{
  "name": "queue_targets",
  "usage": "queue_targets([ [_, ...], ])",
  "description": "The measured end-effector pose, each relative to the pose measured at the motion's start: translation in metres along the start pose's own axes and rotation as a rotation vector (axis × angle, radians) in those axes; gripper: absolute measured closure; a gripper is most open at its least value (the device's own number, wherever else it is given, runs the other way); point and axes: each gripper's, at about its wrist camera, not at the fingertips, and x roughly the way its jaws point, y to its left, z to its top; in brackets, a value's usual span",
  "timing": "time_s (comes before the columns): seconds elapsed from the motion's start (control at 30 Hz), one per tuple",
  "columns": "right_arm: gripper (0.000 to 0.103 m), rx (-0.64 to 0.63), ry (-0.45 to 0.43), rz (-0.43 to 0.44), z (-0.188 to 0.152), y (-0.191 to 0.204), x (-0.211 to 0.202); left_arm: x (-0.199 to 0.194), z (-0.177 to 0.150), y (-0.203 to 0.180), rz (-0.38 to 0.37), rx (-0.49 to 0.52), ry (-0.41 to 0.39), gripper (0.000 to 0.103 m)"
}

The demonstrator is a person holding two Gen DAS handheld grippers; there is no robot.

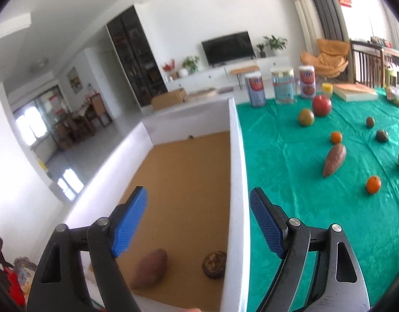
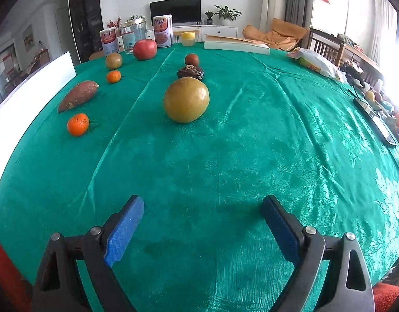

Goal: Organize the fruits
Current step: 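Return both tools to the table toward the remaining fruits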

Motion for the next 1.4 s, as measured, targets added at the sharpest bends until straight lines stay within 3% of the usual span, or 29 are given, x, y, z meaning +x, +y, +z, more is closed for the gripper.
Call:
queue_targets([
  [0.07,0.009,0.001,-0.003,0.004,-0.001,0.001,0.000,-0.023,0.006,-0.010,-0.054,-0.038,-0.074,0.012],
  [0.17,0.003,-0.006,0.000,0.000,0.000,0.003,0.003,-0.042,0.004,-0.035,-0.195,-0.085,-0.093,0.012],
  [0.27,0.001,-0.005,0.001,0.000,0.000,0.005,0.005,-0.038,-0.011,-0.072,-0.312,-0.063,-0.046,0.012],
  [0.37,0.000,-0.008,-0.002,0.007,-0.001,0.004,0.005,-0.017,-0.030,-0.111,-0.368,-0.007,0.032,0.012],
  [0.47,0.000,-0.009,-0.004,0.008,-0.002,0.004,0.005,0.012,-0.041,-0.131,-0.423,-0.038,0.123,0.012],
  [0.6,0.000,-0.010,-0.006,0.009,-0.002,0.004,0.005,0.033,-0.045,-0.141,-0.387,-0.060,0.124,0.012],
  [0.7,0.000,-0.011,-0.008,0.009,-0.002,0.004,0.005,0.047,-0.047,-0.146,-0.407,-0.066,0.200,0.012],
  [1.0,0.000,-0.011,-0.009,0.008,-0.002,0.004,0.005,0.062,-0.057,-0.153,-0.433,-0.045,0.322,0.012],
  [1.4,0.000,-0.011,-0.009,0.008,-0.002,0.004,0.005,0.065,-0.058,-0.155,-0.437,-0.026,0.335,0.011],
])
